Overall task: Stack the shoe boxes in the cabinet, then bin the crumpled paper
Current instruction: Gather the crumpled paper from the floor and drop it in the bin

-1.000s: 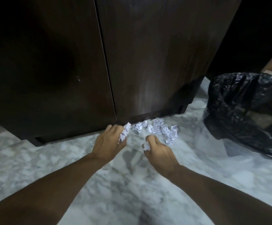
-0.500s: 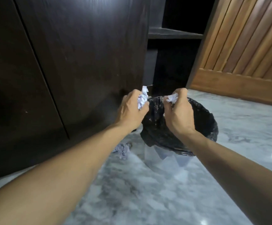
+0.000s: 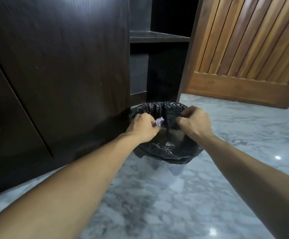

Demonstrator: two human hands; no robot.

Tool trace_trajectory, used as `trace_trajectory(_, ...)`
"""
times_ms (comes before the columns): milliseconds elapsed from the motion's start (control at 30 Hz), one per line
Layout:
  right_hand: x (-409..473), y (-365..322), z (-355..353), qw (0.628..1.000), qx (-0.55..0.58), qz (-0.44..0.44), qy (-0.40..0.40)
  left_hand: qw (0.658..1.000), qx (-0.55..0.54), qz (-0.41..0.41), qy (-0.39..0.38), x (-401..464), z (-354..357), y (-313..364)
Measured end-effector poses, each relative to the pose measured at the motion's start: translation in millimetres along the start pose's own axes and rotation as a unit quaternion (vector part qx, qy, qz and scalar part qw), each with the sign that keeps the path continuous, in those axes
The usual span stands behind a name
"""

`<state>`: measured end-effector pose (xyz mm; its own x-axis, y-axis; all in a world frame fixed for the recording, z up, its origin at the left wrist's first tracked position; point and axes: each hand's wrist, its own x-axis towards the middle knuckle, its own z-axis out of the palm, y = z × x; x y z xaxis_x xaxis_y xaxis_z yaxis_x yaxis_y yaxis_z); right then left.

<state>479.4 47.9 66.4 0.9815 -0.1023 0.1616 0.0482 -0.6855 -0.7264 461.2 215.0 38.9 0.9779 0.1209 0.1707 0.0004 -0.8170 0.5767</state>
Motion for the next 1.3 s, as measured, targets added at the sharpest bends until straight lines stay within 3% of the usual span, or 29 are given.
trace_trajectory(133, -5, -11, 5, 0.998, 0.031, -0.045, 0.007, 0.999, 0.004, 0.031, -0.007, -2, -9, -8)
trace_trajectory(267, -16, -29, 19, 0.992, 0.047, -0.117, 0.008, 0.992, -0.039, 0.069, 0.094, -7, -20, -21)
trace_trajectory(367, -38, -43, 34, 0.974, 0.04, -0.223, -0.004, 0.981, -0.055, 0.071, 0.174, -14, -34, -43)
trace_trajectory(500, -72, -50, 71, 0.926, 0.023, -0.372, -0.059, 0.982, -0.034, 0.019, 0.183, -37, -50, -100)
trace_trajectory(700, -99, -24, 161, 0.914, -0.116, -0.296, -0.25, 0.987, -0.001, -0.141, 0.076, -79, -40, -204)
trace_trajectory(800, -99, -6, 197, 0.905, -0.182, -0.228, -0.309, 0.99, 0.06, -0.127, 0.018, -89, -29, -242)
trace_trajectory(1000, -95, 32, 250, 0.917, -0.204, -0.168, -0.298, 0.989, 0.123, -0.065, -0.049, -84, -1, -274)
trace_trajectory(1167, -79, 45, 278, 0.938, -0.178, -0.167, -0.245, 0.985, 0.144, -0.036, -0.088, -69, 12, -285)
trace_trajectory(1300, -67, 43, 298, 0.941, -0.167, -0.153, -0.252, 0.984, 0.144, -0.02, -0.107, -57, 21, -297)
